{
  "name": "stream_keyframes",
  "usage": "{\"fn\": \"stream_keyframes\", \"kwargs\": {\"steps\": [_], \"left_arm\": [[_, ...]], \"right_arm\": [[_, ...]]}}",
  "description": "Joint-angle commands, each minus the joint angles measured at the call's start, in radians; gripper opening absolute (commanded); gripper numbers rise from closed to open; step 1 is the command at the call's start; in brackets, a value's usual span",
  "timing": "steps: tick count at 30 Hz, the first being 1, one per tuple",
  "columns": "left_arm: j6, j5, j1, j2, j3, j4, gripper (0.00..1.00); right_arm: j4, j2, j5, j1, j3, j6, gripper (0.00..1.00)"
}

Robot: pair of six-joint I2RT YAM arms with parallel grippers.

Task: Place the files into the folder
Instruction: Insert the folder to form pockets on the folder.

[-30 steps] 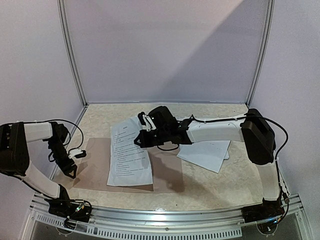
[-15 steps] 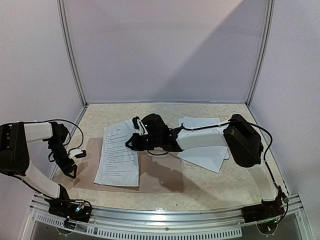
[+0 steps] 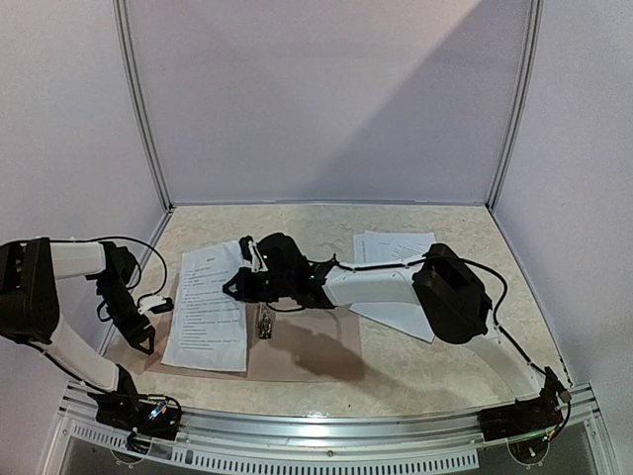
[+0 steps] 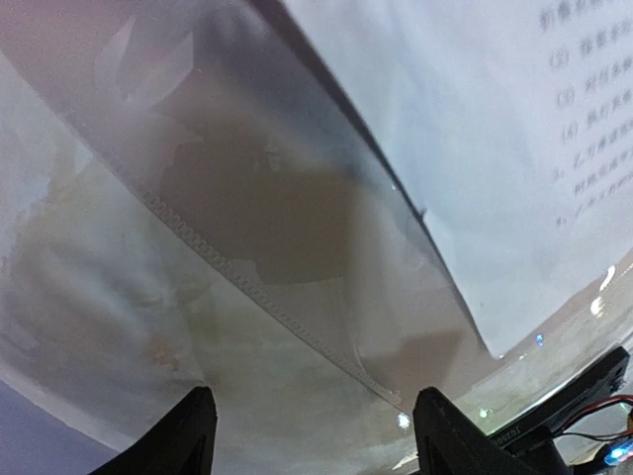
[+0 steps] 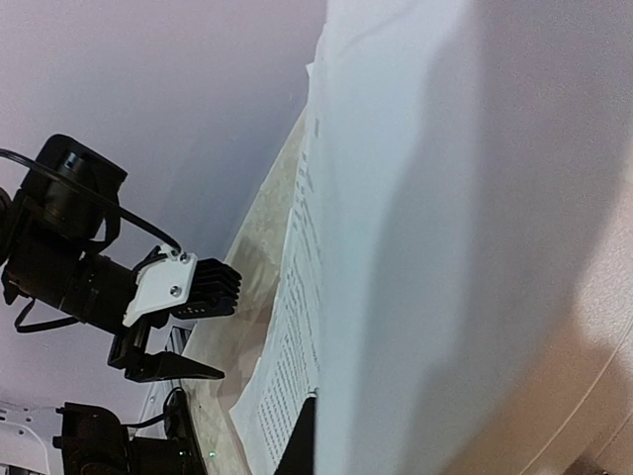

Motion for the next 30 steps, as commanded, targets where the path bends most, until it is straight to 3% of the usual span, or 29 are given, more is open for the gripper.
{"fn": "stream_keyframes", "kwargs": {"steps": [1, 13, 18, 24, 30], "left_arm": [[-0.005, 0.030, -0.004, 0.013, -0.004, 0.014, 0.70], [-0.004, 0.064, -0.002, 0.018, 0.016, -0.010, 0.70], [0.000, 0.132, 0.039, -0.014, 0.097, -0.078, 0.75], [-0.029, 0.287, 0.137, -0.086, 0.207, -0.136, 0.84], [-0.043, 0.318, 0.186, -0.111, 0.231, -0.124, 0.85]], "right_arm": [[-0.025, 0.070, -0.001, 0.019, 0.053, 0.021, 0.00], [0.048, 0.133, -0.003, 0.026, 0.092, 0.082, 0.00], [0.073, 0.166, -0.016, 0.026, 0.140, 0.107, 0.00], [0.365, 0.197, -0.213, 0.043, 0.156, 0.108, 0.00], [0.577, 0.160, -0.339, 0.048, 0.155, 0.069, 0.00]]}}
